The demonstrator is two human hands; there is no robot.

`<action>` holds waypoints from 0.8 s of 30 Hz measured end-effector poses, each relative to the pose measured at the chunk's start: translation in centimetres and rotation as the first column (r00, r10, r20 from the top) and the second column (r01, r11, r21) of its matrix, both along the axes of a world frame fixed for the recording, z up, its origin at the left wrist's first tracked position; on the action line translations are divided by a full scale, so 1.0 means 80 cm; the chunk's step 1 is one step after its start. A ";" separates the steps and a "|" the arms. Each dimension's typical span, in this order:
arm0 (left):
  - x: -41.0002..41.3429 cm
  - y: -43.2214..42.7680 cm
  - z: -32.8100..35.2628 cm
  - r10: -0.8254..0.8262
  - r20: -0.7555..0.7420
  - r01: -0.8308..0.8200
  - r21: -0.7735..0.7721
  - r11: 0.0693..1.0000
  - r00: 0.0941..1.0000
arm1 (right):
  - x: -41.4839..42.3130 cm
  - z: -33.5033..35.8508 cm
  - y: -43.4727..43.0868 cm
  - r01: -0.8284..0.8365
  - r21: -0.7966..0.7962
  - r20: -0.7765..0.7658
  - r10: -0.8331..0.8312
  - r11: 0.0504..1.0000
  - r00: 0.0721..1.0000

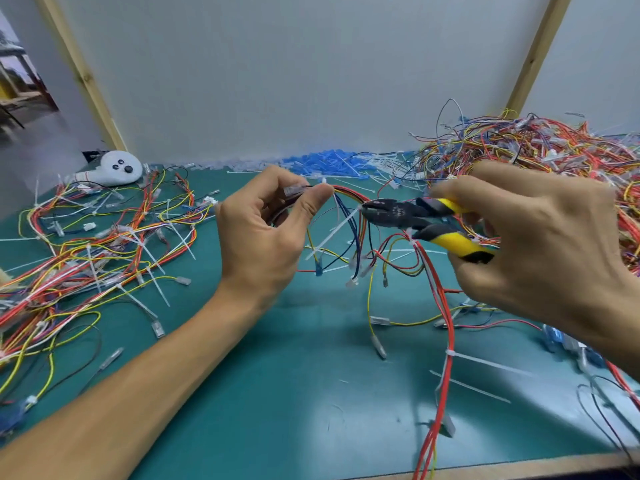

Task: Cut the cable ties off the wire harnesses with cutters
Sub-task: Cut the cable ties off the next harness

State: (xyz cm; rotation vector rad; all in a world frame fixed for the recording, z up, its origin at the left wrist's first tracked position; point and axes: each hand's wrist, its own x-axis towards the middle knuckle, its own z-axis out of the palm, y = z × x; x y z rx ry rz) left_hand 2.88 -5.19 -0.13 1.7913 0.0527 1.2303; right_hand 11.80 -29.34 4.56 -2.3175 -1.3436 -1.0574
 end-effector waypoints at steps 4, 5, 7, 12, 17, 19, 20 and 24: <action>-0.003 -0.002 0.001 -0.011 -0.025 0.012 0.012 1.000 1.000 | -0.007 0.005 0.008 0.046 -0.053 0.153 -0.038 0.998 0.988; -0.004 -0.003 0.002 -0.016 -0.028 0.017 0.013 1.000 0.999 | -0.008 0.004 0.009 0.052 -0.057 0.172 -0.041 0.997 0.984; -0.005 -0.006 0.003 -0.026 -0.028 0.026 0.013 1.000 0.999 | -0.010 0.002 0.010 0.074 -0.090 0.190 -0.056 0.993 0.980; -0.006 -0.007 0.005 -0.032 -0.026 0.033 0.004 0.999 0.999 | -0.006 -0.002 0.010 0.148 -0.138 0.196 -0.120 0.979 0.973; -0.008 -0.009 0.001 -0.084 -0.053 0.083 -0.014 0.996 0.995 | -0.007 -0.009 0.011 0.183 -0.126 0.136 -0.166 0.975 0.977; -0.009 -0.006 0.001 -0.119 -0.055 0.117 -0.035 0.992 0.991 | -0.010 -0.007 0.010 0.157 -0.096 -0.025 -0.160 0.983 0.987; -0.009 -0.005 0.001 -0.145 -0.054 0.143 -0.044 0.989 0.988 | -0.010 -0.006 0.009 0.130 -0.067 -0.165 -0.140 0.989 0.976; -0.010 -0.003 0.004 -0.326 -0.119 0.325 -0.029 0.945 0.938 | 0.009 -0.001 0.005 -0.100 0.068 -0.867 0.108 0.993 0.486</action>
